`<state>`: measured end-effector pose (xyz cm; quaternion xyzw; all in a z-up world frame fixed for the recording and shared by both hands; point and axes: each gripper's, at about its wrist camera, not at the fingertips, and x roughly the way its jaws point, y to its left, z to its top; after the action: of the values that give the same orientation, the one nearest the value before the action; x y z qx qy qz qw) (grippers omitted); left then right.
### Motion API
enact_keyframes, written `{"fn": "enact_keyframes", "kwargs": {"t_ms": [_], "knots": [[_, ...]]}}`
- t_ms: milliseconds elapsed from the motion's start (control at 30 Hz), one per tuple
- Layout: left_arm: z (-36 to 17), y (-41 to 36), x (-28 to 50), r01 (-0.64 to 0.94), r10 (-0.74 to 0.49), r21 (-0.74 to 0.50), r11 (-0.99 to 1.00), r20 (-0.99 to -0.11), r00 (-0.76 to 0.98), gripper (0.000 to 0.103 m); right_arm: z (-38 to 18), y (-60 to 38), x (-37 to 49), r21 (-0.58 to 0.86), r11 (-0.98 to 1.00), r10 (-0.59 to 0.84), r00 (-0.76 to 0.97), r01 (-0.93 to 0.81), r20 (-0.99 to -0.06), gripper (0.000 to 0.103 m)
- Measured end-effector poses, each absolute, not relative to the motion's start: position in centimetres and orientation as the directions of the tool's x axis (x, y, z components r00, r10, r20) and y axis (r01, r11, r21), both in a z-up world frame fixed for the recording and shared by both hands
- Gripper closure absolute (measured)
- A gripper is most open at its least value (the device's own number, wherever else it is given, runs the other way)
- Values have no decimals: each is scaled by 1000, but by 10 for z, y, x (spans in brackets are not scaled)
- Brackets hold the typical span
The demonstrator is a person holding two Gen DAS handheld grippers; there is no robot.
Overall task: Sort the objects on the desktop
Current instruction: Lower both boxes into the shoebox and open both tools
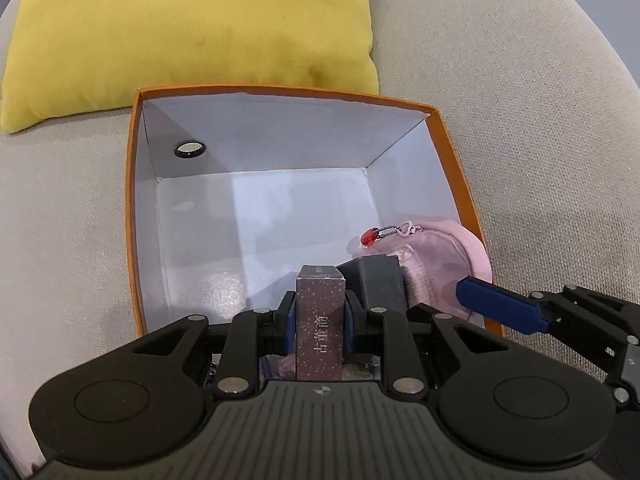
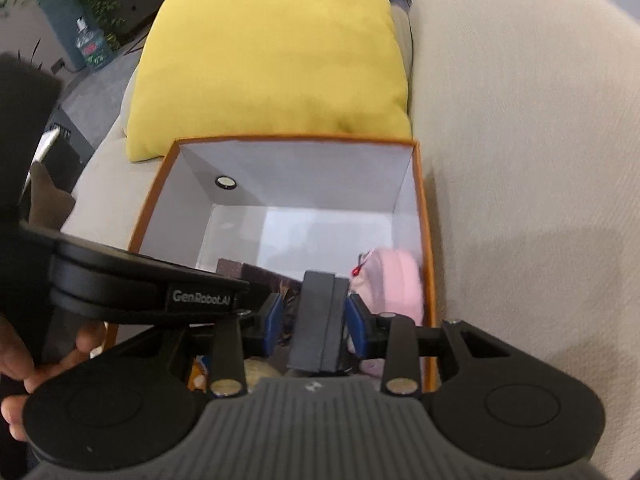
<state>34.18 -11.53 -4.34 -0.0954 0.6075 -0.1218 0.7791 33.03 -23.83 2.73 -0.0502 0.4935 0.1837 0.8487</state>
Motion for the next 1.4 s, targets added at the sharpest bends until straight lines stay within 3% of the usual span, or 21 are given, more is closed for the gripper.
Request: {"fn": "enact_keyframes", "kwargs": {"t_ms": [267, 467, 700, 1400], "knots": [[-52, -127, 347, 46, -293, -290, 956, -939, 180, 76, 28, -235, 334, -22, 906, 196, 465, -422, -864, 64], [-57, -127, 345, 36, -339, -338, 940, -924, 178, 70, 34, -236, 335, -68, 881, 181, 467, -468, -866, 71], [-49, -129, 341, 62, -369, -364, 929, -911, 184, 68, 39, -239, 335, -119, 872, 148, 487, -475, -861, 68], [-54, -124, 349, 57, -452, -448, 892, -890, 68, 73, 31, -246, 335, -66, 877, 165, 429, -475, -888, 69]]}}
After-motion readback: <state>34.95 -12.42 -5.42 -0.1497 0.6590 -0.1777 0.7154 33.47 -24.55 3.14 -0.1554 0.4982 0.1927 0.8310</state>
